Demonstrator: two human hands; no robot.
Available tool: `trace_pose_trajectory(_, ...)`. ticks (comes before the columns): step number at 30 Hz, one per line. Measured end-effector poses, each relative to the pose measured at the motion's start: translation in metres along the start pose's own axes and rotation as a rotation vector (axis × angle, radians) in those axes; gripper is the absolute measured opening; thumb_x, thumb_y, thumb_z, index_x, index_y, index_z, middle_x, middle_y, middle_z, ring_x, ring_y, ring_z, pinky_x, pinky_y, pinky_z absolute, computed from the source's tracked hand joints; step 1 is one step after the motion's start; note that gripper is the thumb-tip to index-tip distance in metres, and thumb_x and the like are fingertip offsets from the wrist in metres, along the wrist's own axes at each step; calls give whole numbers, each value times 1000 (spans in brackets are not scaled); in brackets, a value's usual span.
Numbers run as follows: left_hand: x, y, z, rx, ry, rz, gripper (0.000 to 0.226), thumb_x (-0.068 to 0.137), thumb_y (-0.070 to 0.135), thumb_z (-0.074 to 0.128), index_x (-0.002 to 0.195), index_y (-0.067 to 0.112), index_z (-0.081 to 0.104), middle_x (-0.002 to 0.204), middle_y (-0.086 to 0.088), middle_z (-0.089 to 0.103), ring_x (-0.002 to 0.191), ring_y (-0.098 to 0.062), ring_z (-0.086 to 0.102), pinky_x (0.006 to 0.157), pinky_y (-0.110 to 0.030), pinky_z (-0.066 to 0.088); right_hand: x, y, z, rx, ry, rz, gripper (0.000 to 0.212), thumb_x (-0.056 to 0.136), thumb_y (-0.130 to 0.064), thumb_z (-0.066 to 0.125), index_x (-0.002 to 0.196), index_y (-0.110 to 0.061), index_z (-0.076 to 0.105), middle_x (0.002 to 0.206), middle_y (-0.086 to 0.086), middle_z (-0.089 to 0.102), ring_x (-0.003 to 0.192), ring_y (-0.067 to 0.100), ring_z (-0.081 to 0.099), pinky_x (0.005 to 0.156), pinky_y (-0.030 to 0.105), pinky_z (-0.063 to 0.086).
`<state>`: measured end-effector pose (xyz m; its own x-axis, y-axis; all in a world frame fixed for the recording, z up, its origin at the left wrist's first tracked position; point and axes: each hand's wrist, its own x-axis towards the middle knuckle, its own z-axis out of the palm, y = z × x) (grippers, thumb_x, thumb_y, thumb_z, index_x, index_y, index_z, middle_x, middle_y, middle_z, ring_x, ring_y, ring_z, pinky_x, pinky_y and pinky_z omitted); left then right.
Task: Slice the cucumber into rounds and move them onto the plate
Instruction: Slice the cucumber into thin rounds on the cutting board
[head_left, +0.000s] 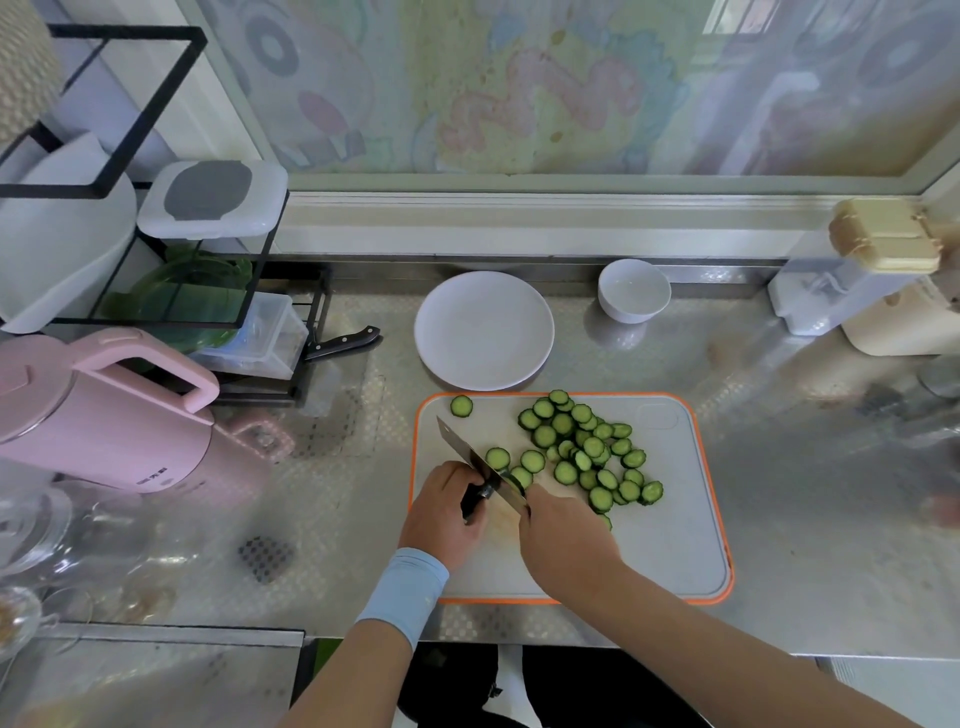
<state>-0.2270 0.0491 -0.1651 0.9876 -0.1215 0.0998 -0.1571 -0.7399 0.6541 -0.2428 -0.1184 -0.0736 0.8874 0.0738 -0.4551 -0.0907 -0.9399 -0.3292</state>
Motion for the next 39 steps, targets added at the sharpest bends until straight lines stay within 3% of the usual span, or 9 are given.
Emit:
trace_pose_trajectory(8, -1, -3, 3, -36, 17, -17, 22, 74, 10, 69, 95, 13, 63, 99, 4, 59, 93, -16, 56, 78, -24, 49, 11, -9, -4, -39, -84, 5, 6, 97, -17, 41, 91, -19, 42, 76, 0, 49, 68, 22, 50, 45, 27, 30)
trace_pose_trajectory(17, -3, 1, 2, -51, 11, -42, 16, 79, 19, 63, 95, 15, 64, 100, 7, 59, 94, -12, 54, 77, -14, 42, 29, -7, 21, 11, -101, 10, 7, 99, -21, 39, 92, -20, 39, 89, 7, 62, 71, 24, 51, 47, 29, 29)
trace_pose_trajectory(23, -5, 1, 2, -25, 6, -21, 20, 77, 11, 70, 96, 14, 66, 102, 5, 58, 97, -12, 53, 81, -14, 40, 28, -2, 26, 68, -73, -14, 14, 102, -30, 35, 91, -20, 37, 87, 9, 63, 71, 26, 49, 57, 31, 36)
trace_pose_trajectory(29, -5, 2, 2, 3, 6, -46, 18, 77, 12, 71, 93, 13, 63, 97, 4, 58, 92, -12, 52, 76, -10, 38, 23, 0, 11, 85, -23, -46, 19, 102, -30, 37, 86, -19, 40, 72, 2, 52, 64, 24, 48, 45, 29, 25)
trace_pose_trajectory(39, -3, -1, 4, 9, 31, -41, 20, 73, 9, 74, 90, 13, 63, 93, 4, 59, 89, -12, 52, 74, -14, 41, 0, -3, -2, 21, -5, -33, 17, 102, -27, 36, 86, -20, 39, 67, -3, 44, 57, 18, 42, 44, 29, 27)
